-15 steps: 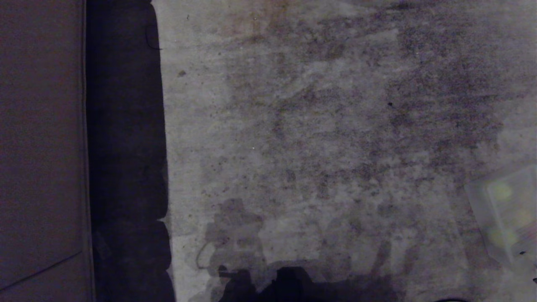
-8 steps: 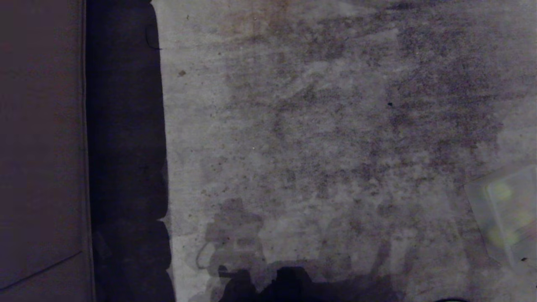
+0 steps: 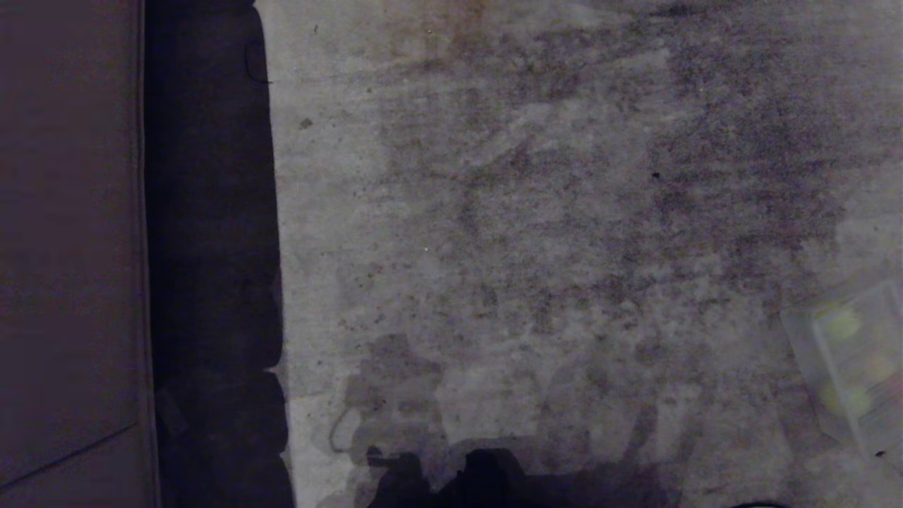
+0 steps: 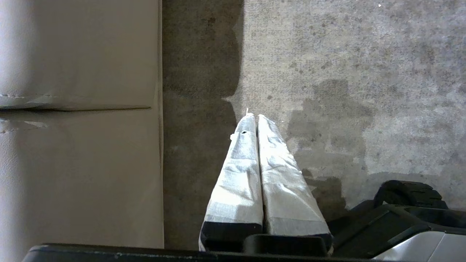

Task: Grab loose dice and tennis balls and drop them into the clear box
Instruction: Close the lid

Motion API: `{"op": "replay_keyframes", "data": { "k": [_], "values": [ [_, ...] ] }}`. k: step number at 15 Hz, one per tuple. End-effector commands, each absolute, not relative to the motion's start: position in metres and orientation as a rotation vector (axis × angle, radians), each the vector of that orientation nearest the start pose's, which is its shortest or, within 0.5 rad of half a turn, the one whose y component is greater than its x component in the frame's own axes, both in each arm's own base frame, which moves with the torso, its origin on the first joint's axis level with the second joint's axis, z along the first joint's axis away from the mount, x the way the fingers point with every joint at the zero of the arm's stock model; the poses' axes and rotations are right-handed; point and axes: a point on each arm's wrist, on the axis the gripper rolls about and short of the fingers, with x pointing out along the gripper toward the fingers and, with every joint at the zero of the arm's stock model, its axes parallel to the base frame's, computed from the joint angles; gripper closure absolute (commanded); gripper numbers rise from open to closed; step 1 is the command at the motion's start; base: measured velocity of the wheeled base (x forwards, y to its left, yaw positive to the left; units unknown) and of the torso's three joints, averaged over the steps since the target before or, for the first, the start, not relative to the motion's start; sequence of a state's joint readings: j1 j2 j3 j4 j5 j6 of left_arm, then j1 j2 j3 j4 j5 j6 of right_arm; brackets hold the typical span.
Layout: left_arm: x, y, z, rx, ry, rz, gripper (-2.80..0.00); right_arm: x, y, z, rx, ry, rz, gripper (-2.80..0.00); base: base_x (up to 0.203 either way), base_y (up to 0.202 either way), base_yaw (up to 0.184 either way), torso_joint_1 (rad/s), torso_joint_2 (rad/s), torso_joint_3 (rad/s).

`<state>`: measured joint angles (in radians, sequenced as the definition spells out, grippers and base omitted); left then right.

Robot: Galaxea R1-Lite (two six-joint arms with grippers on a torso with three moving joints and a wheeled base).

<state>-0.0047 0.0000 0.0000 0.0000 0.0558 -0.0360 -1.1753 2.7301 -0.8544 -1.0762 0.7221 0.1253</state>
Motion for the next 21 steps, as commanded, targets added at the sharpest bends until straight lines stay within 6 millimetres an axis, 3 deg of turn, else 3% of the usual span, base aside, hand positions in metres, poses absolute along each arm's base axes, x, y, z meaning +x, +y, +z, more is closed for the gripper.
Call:
{"op": "replay_keyframes", "data": {
  "k": [1, 8, 21],
  "values": [
    [-0.023, 0.001, 0.075, -0.037, 0.002, 0.051, 0.00, 0.153, -0.327, -0.145, 0.764, 0.455, -0.460, -2.80, 0.000, 0.000, 0.000, 0.000, 0.00, 0.000],
    [-0.023, 0.001, 0.075, -0.037, 0.002, 0.051, 0.00, 0.163, -0.328, -0.144, 0.755, 0.448, -0.437, -2.80, 0.000, 0.000, 0.000, 0.000, 0.00, 0.000],
    [-0.023, 0.001, 0.075, -0.037, 0.002, 0.052, 0.00, 0.184, -0.333, -0.115, 0.928, 0.336, -0.451, -2.80, 0.000, 0.000, 0.000, 0.000, 0.00, 0.000]
  ]
}}
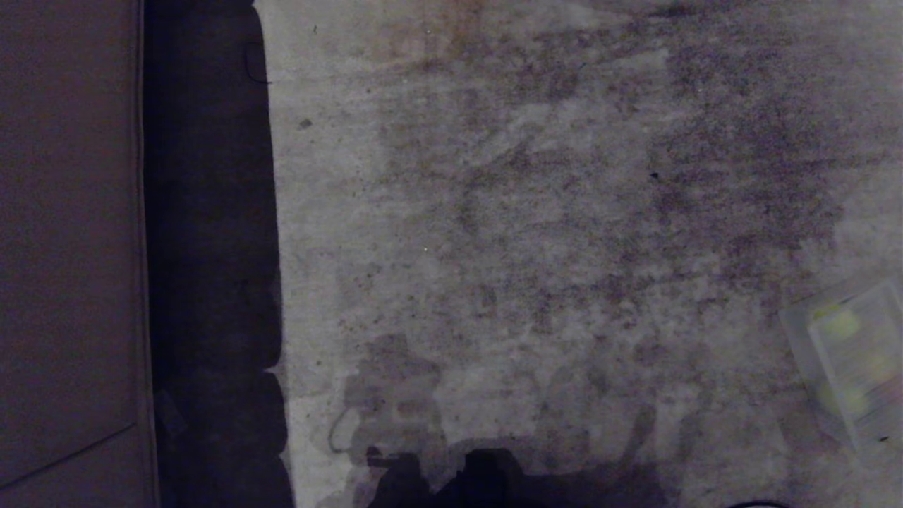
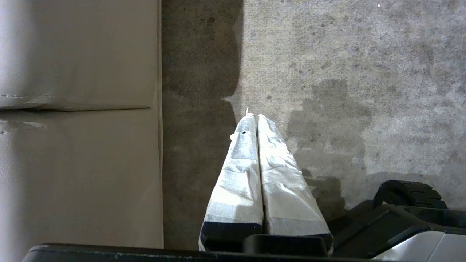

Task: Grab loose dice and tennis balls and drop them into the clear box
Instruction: Close the lid

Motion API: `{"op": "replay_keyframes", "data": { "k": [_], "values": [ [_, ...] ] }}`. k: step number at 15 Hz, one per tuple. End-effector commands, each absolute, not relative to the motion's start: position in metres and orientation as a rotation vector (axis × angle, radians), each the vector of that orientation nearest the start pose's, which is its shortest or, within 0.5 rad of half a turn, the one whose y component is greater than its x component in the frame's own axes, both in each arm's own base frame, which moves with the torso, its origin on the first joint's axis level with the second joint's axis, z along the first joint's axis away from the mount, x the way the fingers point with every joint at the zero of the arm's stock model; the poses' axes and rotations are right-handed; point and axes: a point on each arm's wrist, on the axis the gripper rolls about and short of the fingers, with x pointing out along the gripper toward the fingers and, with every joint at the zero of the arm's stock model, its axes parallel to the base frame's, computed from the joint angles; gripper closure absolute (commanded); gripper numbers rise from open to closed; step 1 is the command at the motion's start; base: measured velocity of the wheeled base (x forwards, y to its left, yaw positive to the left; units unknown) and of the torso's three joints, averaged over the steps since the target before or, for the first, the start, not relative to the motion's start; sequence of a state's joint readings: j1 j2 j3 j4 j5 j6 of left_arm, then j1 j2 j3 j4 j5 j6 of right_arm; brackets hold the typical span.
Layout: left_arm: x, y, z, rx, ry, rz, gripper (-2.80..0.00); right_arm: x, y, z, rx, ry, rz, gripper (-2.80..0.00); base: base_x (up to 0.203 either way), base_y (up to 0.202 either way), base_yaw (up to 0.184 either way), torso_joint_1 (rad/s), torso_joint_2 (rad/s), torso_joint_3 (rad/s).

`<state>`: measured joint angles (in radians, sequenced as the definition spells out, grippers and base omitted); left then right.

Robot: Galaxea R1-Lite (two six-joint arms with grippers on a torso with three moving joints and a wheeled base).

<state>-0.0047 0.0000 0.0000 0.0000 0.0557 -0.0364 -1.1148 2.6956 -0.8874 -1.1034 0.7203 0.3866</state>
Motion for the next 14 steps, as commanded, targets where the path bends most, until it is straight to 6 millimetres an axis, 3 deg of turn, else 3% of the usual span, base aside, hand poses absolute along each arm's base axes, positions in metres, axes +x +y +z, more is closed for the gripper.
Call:
{"op": "replay_keyframes", "data": {
  "k": [1, 6, 14],
  "values": [
    [-0.023, 0.001, 0.075, -0.037, 0.002, 0.052, 0.00, 0.185, -0.333, -0.114, 0.954, 0.326, -0.454, -2.80, 0.000, 0.000, 0.000, 0.000, 0.00, 0.000],
    [-0.023, 0.001, 0.075, -0.037, 0.002, 0.051, 0.00, 0.191, -0.332, -0.110, 0.958, 0.320, -0.443, -2.80, 0.000, 0.000, 0.000, 0.000, 0.00, 0.000],
    [-0.023, 0.001, 0.075, -0.037, 0.002, 0.051, 0.00, 0.182, -0.326, -0.087, 0.933, 0.310, -0.448, -2.80, 0.000, 0.000, 0.000, 0.000, 0.00, 0.000]
  ]
}}
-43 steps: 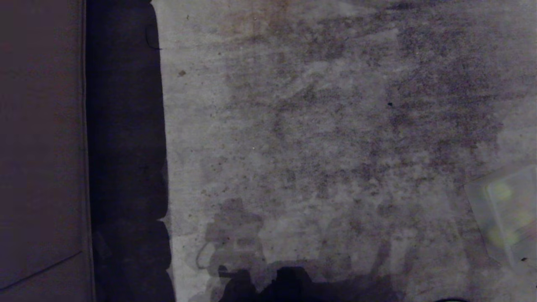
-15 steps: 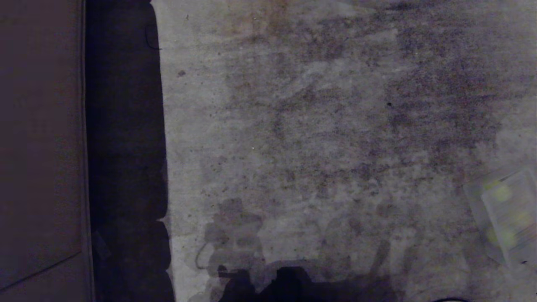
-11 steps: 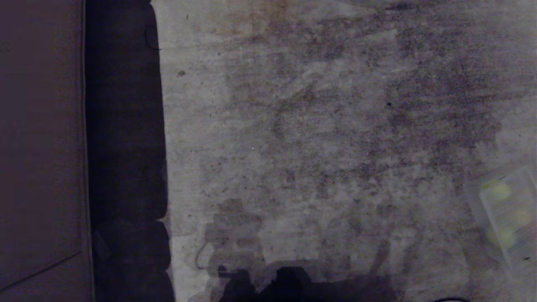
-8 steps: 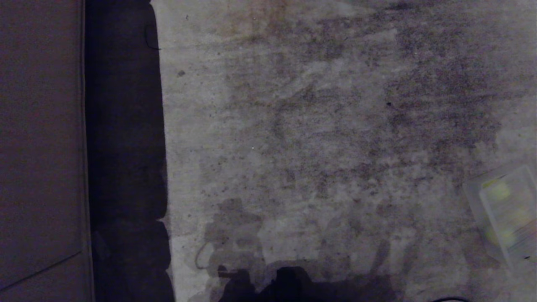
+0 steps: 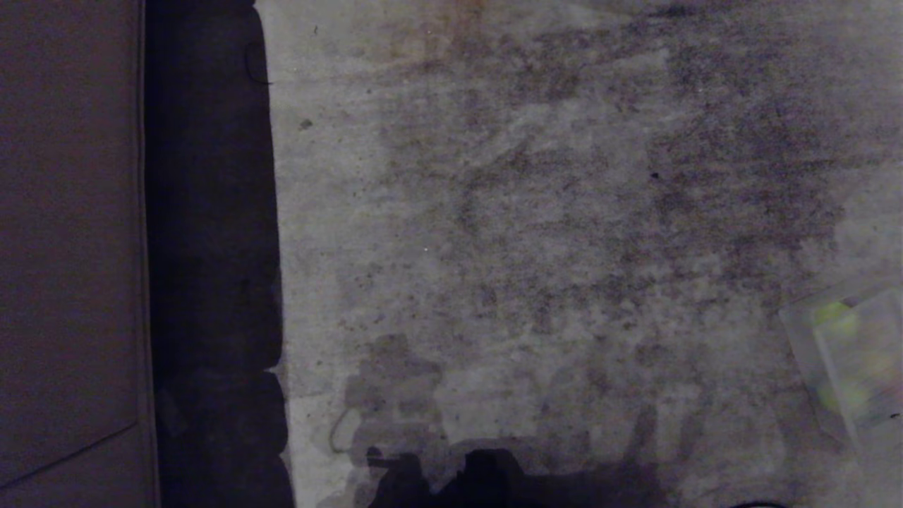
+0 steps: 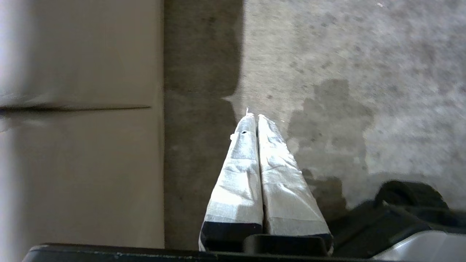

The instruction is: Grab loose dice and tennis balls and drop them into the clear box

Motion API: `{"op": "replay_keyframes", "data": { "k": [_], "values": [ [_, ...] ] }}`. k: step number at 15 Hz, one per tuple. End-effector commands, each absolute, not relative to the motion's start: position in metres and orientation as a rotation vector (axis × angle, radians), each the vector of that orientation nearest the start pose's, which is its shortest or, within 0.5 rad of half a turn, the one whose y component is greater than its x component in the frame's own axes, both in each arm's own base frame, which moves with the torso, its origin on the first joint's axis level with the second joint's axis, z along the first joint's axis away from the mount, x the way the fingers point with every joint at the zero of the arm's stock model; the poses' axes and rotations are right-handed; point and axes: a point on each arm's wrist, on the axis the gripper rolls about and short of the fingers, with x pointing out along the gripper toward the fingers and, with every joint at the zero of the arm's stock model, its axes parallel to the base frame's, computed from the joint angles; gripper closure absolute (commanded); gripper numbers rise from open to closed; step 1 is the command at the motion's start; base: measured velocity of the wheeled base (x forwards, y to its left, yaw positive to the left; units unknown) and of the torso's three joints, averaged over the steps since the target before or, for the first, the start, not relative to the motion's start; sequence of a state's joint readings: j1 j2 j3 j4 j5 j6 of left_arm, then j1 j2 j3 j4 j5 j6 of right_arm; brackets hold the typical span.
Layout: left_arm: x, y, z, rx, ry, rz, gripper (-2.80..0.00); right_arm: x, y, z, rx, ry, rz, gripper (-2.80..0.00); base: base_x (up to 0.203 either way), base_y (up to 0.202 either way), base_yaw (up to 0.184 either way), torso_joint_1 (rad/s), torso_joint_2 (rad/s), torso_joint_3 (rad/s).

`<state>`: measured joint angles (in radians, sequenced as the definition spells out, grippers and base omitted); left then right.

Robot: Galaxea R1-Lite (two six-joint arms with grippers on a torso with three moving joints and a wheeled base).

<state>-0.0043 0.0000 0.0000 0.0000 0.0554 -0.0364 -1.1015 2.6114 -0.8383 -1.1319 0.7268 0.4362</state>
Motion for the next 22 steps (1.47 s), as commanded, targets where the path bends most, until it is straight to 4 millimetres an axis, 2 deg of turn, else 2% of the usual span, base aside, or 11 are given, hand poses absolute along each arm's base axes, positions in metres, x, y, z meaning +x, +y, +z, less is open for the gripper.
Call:
{"op": "replay_keyframes", "data": {
  "k": [1, 8, 10, 14, 17, 22],
  "values": [
    [-0.023, 0.001, 0.075, -0.037, 0.002, 0.052, 0.00, 0.180, -0.324, -0.084, 0.936, 0.311, -0.450, -2.80, 0.000, 0.000, 0.000, 0.000, 0.00, 0.000],
    [-0.023, 0.001, 0.075, -0.037, 0.002, 0.052, 0.00, 0.165, -0.315, -0.038, 0.902, 0.259, -0.401, -2.80, 0.000, 0.000, 0.000, 0.000, 0.00, 0.000],
    [-0.023, 0.001, 0.075, -0.037, 0.002, 0.052, 0.00, 0.160, -0.314, -0.034, 0.904, 0.254, -0.409, -2.80, 0.000, 0.000, 0.000, 0.000, 0.00, 0.000],
    [-0.023, 0.001, 0.075, -0.037, 0.002, 0.051, 0.00, 0.149, -0.299, -0.004, 0.863, 0.232, -0.364, -2.80, 0.000, 0.000, 0.000, 0.000, 0.00, 0.000],
    [-0.023, 0.001, 0.075, -0.037, 0.002, 0.052, 0.00, 0.141, -0.274, 0.024, 0.799, 0.227, -0.299, -2.80, 0.000, 0.000, 0.000, 0.000, 0.00, 0.000],
    [-0.023, 0.001, 0.075, -0.037, 0.002, 0.051, 0.00, 0.125, -0.217, 0.058, 0.682, 0.253, -0.175, -2.80, 0.000, 0.000, 0.000, 0.000, 0.00, 0.000]
  ]
}}
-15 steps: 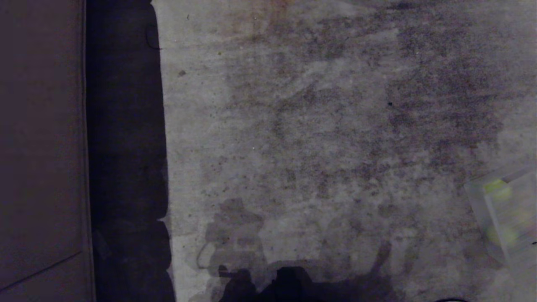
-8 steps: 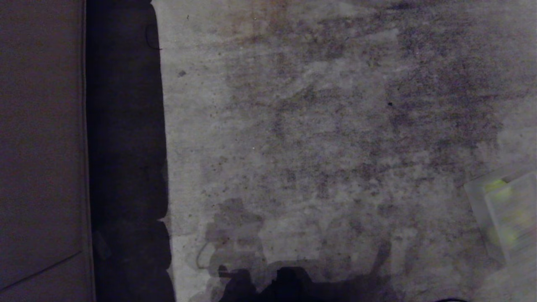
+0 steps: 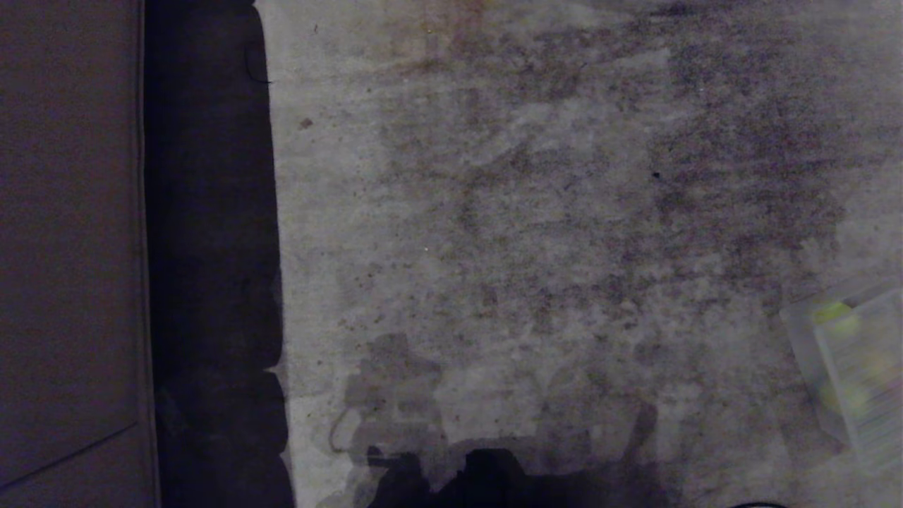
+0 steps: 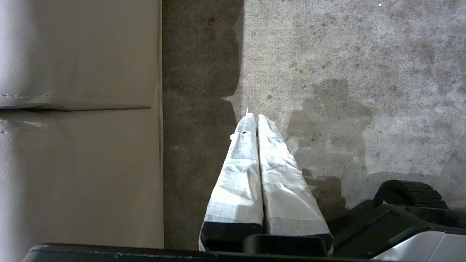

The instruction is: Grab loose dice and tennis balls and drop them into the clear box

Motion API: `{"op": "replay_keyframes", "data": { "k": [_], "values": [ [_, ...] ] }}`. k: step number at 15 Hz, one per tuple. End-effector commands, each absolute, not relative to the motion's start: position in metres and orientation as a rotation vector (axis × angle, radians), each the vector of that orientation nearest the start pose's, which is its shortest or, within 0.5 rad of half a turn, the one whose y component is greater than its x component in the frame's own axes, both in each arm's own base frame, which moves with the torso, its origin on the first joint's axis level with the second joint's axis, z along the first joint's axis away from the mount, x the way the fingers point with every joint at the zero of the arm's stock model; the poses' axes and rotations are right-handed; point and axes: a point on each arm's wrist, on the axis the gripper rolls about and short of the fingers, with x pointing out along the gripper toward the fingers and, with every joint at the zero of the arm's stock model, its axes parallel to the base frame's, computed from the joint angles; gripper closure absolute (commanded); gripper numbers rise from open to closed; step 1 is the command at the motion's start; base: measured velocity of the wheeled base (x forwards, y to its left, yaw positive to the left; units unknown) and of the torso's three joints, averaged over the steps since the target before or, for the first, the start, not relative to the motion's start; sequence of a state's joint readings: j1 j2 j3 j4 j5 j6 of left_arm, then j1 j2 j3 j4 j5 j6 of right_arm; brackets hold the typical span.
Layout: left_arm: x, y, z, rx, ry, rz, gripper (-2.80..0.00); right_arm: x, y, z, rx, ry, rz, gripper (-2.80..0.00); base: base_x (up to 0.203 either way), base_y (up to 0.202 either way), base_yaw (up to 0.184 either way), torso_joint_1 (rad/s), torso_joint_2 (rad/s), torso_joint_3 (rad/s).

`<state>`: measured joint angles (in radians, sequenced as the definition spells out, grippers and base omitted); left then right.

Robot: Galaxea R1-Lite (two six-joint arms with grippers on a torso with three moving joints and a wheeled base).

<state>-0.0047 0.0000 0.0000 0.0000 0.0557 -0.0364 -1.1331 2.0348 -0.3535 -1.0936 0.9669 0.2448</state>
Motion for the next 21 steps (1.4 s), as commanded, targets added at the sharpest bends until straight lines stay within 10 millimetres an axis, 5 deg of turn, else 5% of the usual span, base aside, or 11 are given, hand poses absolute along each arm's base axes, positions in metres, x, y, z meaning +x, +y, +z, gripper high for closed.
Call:
{"op": "replay_keyframes", "data": {
  "k": [1, 3, 8, 15, 21],
  "values": [
    [-0.023, 0.001, 0.075, -0.037, 0.002, 0.052, 0.00, 0.123, -0.209, 0.064, 0.663, 0.260, -0.163, -2.80, 0.000, 0.000, 0.000, 0.000, 0.00, 0.000],
    [-0.023, 0.001, 0.075, -0.037, 0.002, 0.052, 0.00, 0.120, -0.190, 0.078, 0.608, 0.283, -0.133, 0.00, 0.000, 0.000, 0.000, 0.000, 0.00, 0.000],
    [-0.023, 0.001, 0.075, -0.037, 0.002, 0.051, 0.00, 0.099, -0.133, 0.096, 0.369, 0.351, -0.057, 0.00, 0.000, 0.000, 0.000, 0.000, 0.00, 0.000],
    [-0.023, 0.001, 0.075, -0.037, 0.002, 0.051, 0.00, 0.062, -0.020, 0.102, 0.092, 0.392, 0.101, 0.00, 0.000, 0.000, 0.000, 0.000, 0.00, 0.000],
    [-0.023, 0.001, 0.075, -0.037, 0.002, 0.052, 0.00, 0.016, 0.002, 0.091, 0.042, 0.290, 0.092, 0.00, 0.000, 0.000, 0.000, 0.000, 0.00, 0.000]
  ]
}}
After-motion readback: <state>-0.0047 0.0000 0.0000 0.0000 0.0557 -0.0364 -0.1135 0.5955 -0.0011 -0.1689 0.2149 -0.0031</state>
